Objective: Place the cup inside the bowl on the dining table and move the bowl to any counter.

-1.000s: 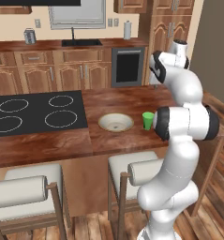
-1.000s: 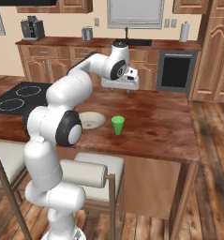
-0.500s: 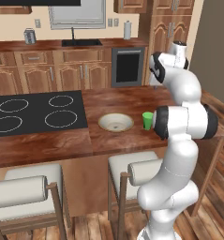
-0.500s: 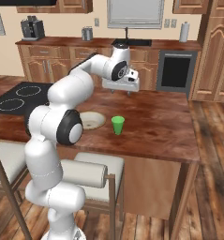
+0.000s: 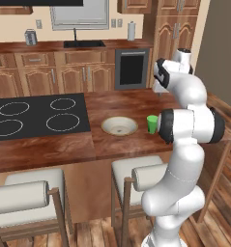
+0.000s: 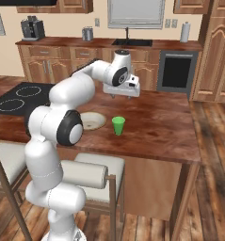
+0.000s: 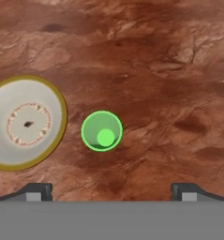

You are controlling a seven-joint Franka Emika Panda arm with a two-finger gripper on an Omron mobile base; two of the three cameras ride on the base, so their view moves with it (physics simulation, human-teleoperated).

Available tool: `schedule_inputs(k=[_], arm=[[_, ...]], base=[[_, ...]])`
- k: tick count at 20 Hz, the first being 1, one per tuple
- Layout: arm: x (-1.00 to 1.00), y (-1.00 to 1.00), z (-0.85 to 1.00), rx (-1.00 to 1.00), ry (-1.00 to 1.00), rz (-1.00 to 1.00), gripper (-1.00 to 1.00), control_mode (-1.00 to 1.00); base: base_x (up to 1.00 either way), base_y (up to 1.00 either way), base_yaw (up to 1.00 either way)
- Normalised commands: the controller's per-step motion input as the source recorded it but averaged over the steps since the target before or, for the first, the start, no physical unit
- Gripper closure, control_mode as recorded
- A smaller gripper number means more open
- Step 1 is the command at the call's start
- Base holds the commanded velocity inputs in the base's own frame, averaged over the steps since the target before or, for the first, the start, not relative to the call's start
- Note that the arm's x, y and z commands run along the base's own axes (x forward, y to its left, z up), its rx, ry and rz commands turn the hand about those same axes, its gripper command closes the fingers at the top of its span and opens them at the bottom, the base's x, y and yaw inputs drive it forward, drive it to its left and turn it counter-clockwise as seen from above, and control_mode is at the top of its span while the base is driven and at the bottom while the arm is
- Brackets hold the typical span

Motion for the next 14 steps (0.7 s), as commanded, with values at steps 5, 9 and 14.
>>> schedule_inputs(k=[5,9,14], arm=[[0.0,0.0,-0.22,0.0,0.0,0.0,-1.0,-1.0],[0.03,0.0,-0.18,0.0,0.0,0.0,-1.0,-1.0],[0.04,0.0,-0.15,0.0,0.0,0.0,-1.0,-1.0]], base=[[0.0,0.0,0.0],[0.0,0.0,0.0],[0.0,0.0,0.0]])
